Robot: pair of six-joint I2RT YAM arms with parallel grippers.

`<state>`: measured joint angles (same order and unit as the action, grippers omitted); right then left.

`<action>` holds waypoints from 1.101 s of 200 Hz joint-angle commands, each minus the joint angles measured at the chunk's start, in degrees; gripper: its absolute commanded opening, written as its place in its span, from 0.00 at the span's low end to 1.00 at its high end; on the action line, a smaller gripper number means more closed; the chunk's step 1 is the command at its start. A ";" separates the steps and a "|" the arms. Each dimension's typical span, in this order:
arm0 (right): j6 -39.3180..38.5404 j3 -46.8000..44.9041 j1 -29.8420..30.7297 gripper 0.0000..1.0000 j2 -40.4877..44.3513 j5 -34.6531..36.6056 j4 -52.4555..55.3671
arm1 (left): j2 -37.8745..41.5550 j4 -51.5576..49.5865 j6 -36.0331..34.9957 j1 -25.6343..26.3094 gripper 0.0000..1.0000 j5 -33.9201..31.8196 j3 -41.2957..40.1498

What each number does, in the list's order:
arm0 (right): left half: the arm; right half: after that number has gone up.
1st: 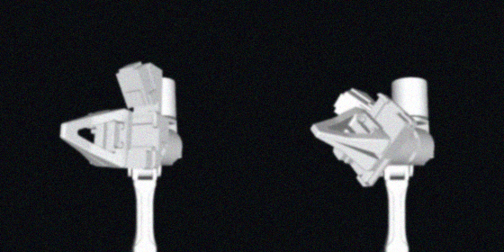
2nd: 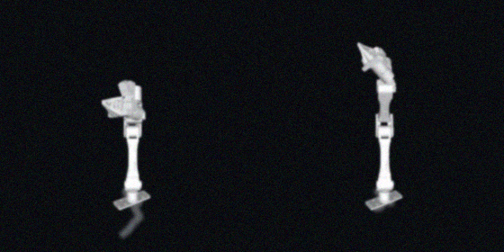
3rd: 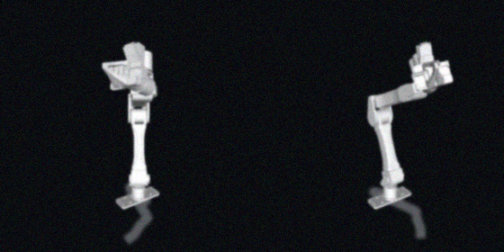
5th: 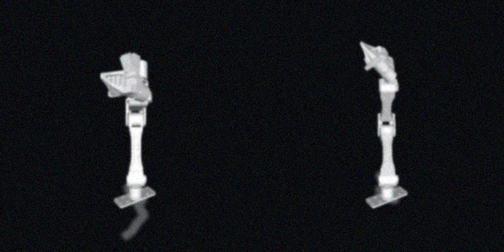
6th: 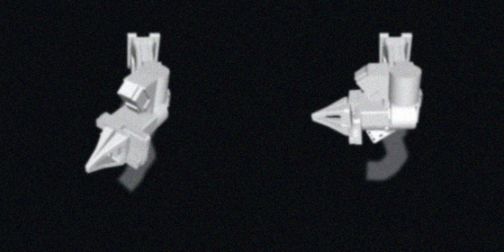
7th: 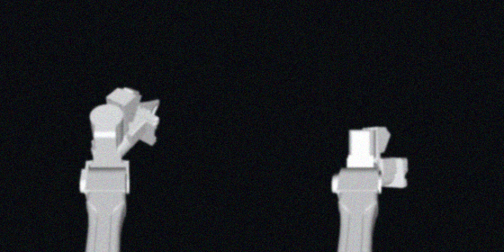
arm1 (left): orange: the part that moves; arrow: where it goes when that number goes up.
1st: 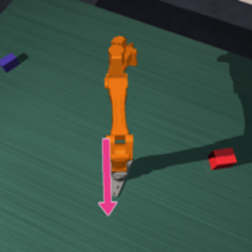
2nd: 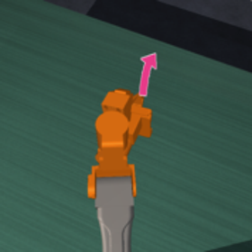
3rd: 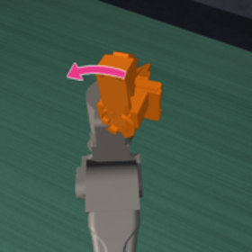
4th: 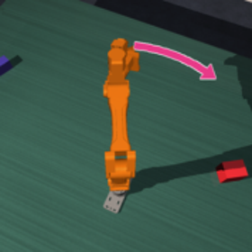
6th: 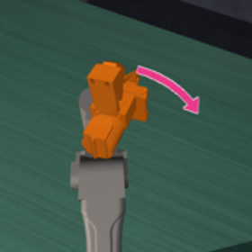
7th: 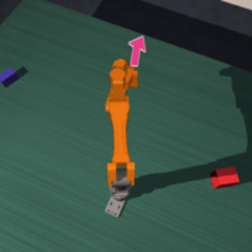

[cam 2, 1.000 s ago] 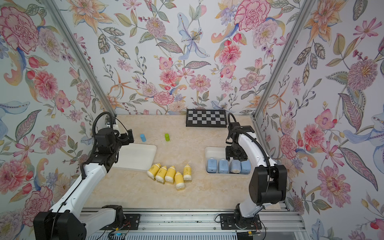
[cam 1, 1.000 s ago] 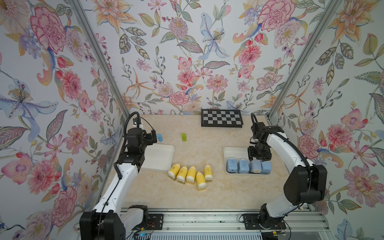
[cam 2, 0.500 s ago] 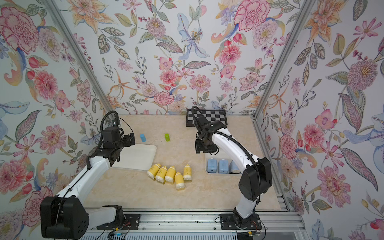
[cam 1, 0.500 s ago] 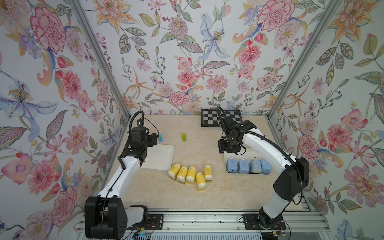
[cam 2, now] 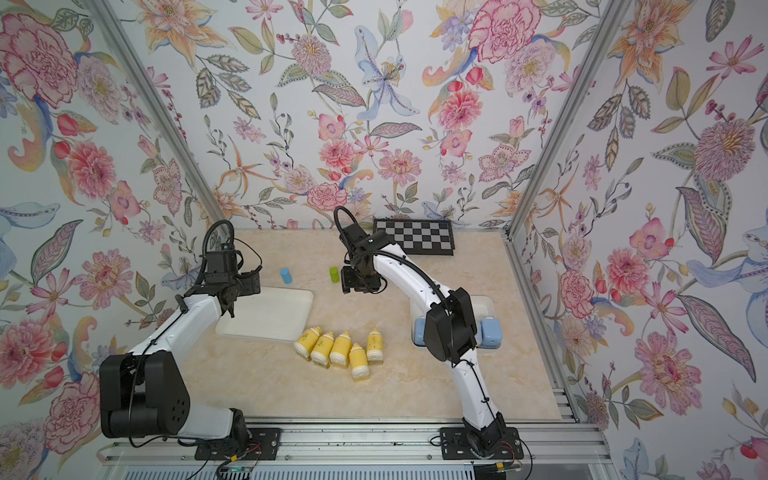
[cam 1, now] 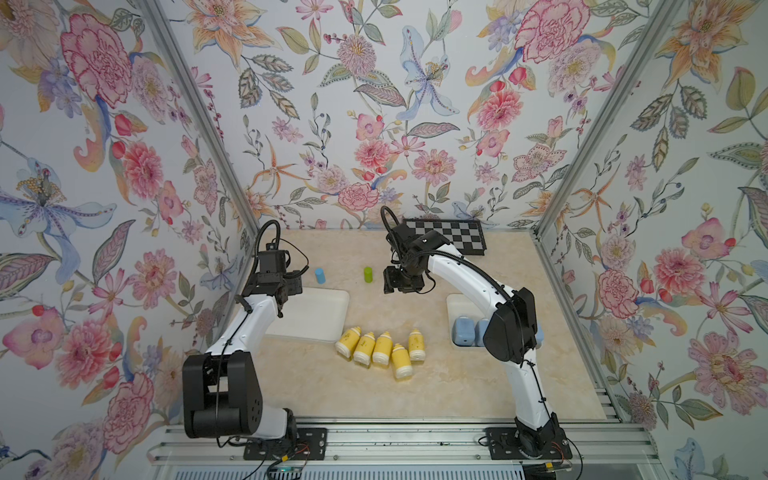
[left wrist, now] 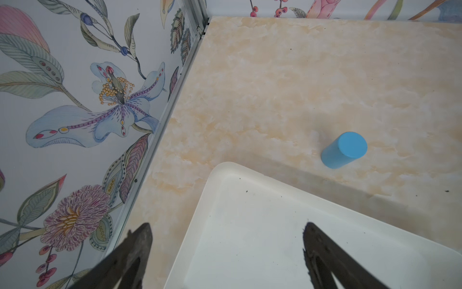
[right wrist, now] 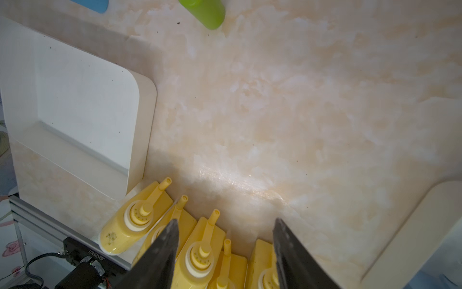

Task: Place the pencil sharpeners by color into the storage box
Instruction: Adjust the storage box at the center of the board.

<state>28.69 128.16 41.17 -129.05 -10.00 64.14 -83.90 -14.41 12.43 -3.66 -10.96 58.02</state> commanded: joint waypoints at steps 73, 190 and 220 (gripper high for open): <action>6.03 19.52 5.46 0.59 -18.94 -8.03 -0.04 | -8.99 -3.68 1.02 -7.82 0.87 -0.07 2.52; 4.79 17.84 4.97 0.60 -16.60 -8.16 -0.07 | -17.97 -5.19 1.46 -11.63 0.59 2.20 5.55; 4.84 17.83 4.91 0.60 -16.27 -7.76 -0.07 | -19.41 -5.36 1.09 -11.72 0.57 4.03 6.05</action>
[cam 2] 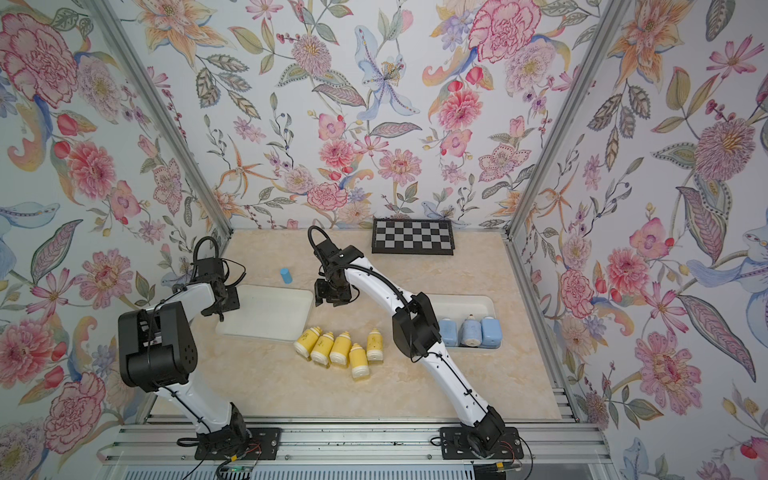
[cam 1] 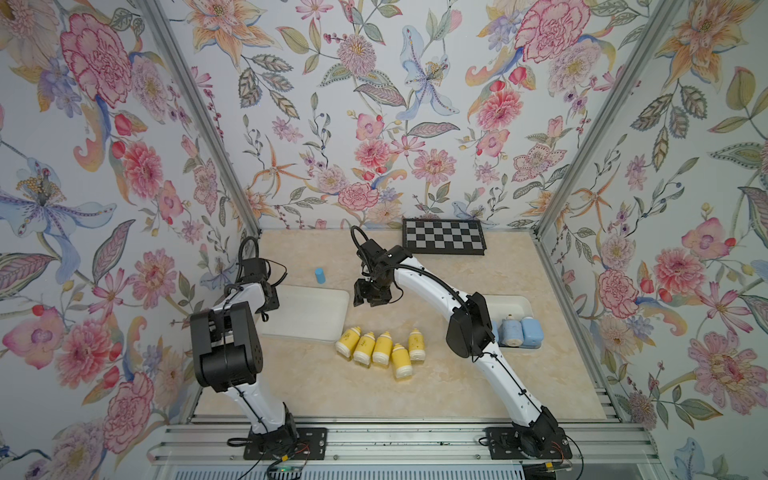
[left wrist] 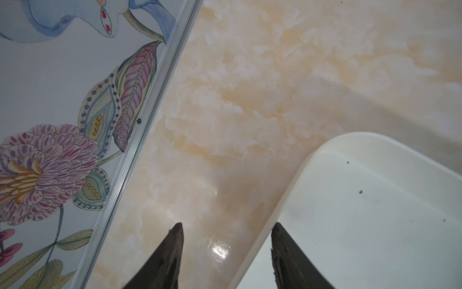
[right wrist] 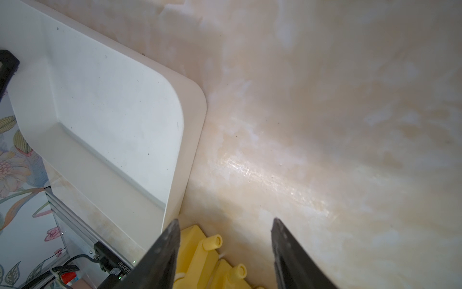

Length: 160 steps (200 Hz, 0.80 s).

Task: Place the pencil sharpeners by color into the storage box
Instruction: Adjust the storage box at the center of the board.

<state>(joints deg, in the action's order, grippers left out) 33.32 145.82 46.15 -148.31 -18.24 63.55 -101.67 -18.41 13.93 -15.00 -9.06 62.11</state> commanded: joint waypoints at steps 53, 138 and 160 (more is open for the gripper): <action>-0.14 -0.88 -0.12 0.60 3.90 1.32 0.52 | -3.81 -2.15 -0.23 -0.46 0.43 2.31 2.72; -0.96 -1.49 -0.65 0.60 4.17 1.38 0.52 | -3.12 -2.61 0.52 -2.00 0.28 1.19 1.75; -1.09 -1.55 -0.71 0.60 4.34 1.43 0.52 | -2.75 -2.75 0.49 -2.04 0.28 1.24 1.48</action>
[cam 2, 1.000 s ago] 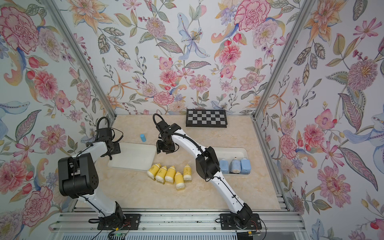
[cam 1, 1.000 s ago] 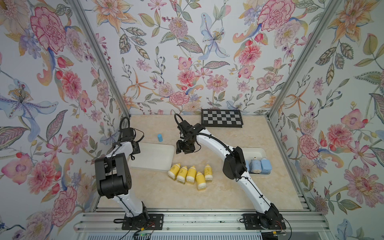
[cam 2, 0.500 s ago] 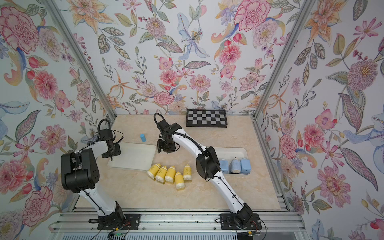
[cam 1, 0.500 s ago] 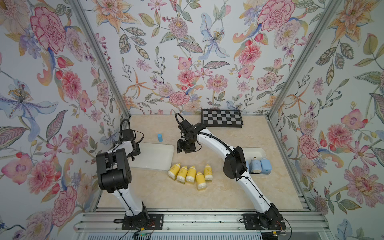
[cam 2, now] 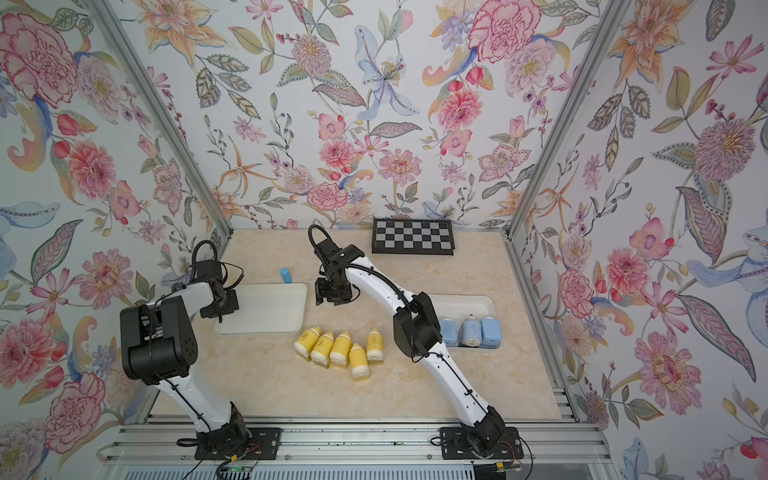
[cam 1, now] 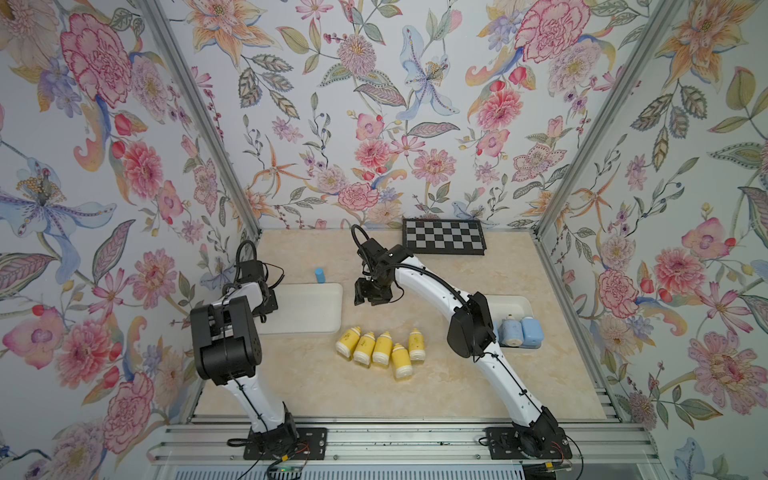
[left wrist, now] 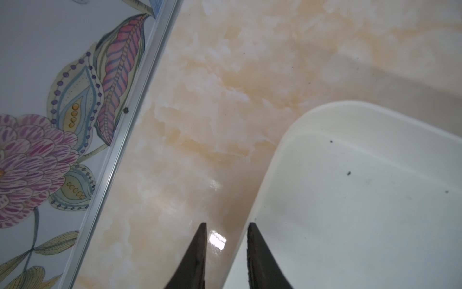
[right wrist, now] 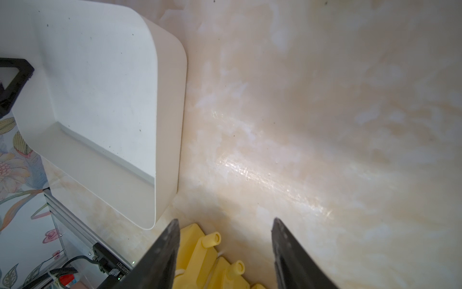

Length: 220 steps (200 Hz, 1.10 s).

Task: Place the pencil sharpeners by color into the storage box
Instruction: Adjust the storage box at the center of the board.

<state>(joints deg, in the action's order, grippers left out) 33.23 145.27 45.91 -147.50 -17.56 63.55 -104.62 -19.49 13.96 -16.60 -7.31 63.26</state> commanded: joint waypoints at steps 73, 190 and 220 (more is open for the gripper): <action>-1.40 -3.18 -0.47 0.60 5.18 1.93 0.57 | 0.75 -0.69 1.51 -0.30 0.28 2.40 -0.67; -1.78 -3.42 -0.30 0.60 7.35 2.88 0.52 | 6.66 -3.05 1.06 0.80 0.48 2.89 -0.60; -2.35 -4.09 -0.31 0.61 8.83 3.22 0.52 | 11.10 -5.32 1.07 0.87 0.54 3.16 0.14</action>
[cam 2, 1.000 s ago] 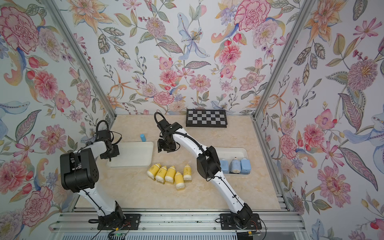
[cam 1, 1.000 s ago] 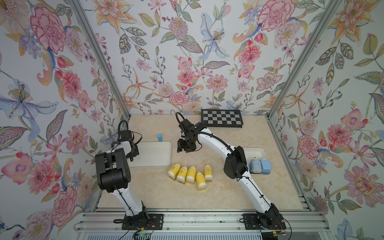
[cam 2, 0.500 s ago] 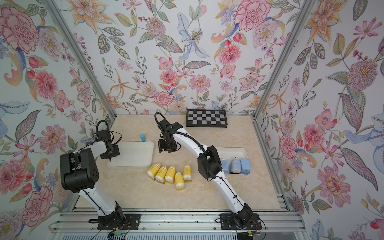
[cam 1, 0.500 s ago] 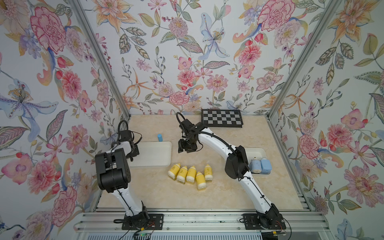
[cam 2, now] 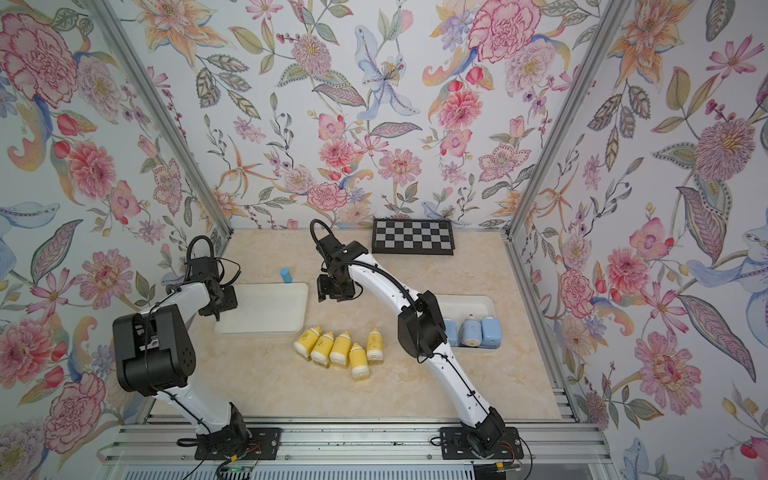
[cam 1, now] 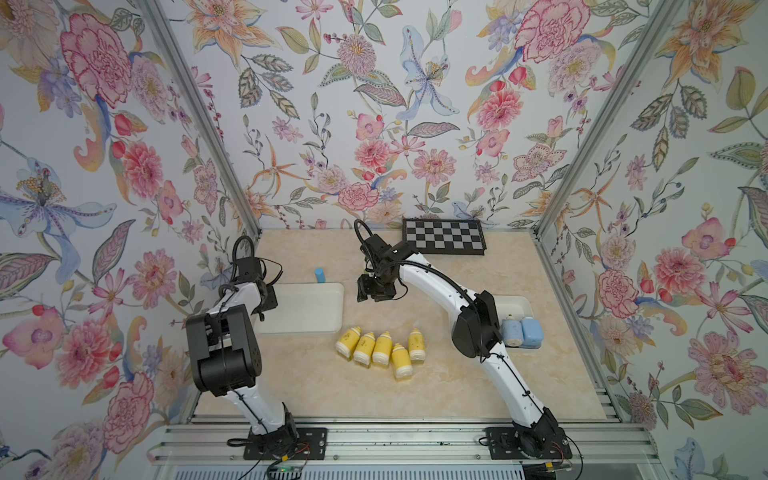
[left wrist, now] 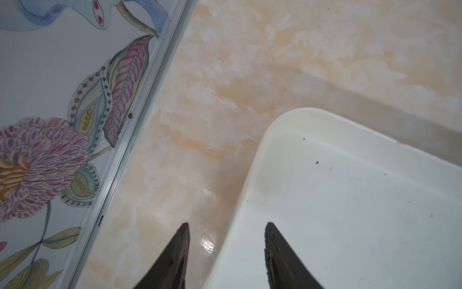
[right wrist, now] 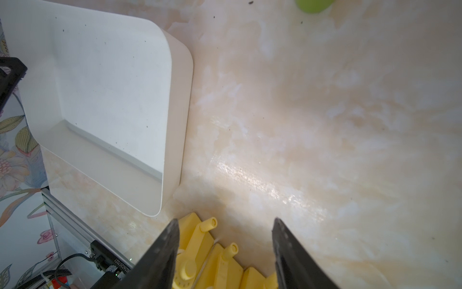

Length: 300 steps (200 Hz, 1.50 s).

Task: Place the pencil sharpeners by color into the storage box
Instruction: Adjust the storage box at the center of the board, then pick up the pencil sharpener from the center of the board.

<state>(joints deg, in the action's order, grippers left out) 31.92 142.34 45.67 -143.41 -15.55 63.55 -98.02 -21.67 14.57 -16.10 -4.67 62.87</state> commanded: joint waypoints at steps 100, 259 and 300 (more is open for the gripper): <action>-4.05 -10.14 -1.90 0.62 14.05 5.17 0.52 | 26.74 -11.48 2.99 3.85 0.62 7.36 -3.84; -6.93 -30.61 -7.03 0.65 30.96 11.09 0.47 | 31.11 -19.46 10.81 35.16 0.67 7.89 -7.39; -6.65 -36.12 -8.10 0.66 34.74 11.70 -0.17 | 27.95 -19.94 9.63 39.25 0.68 8.99 -6.75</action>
<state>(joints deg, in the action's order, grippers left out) 25.71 108.92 38.02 -111.50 -5.32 63.26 -68.25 -39.64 24.47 20.80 3.77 55.83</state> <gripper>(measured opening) 0.656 0.675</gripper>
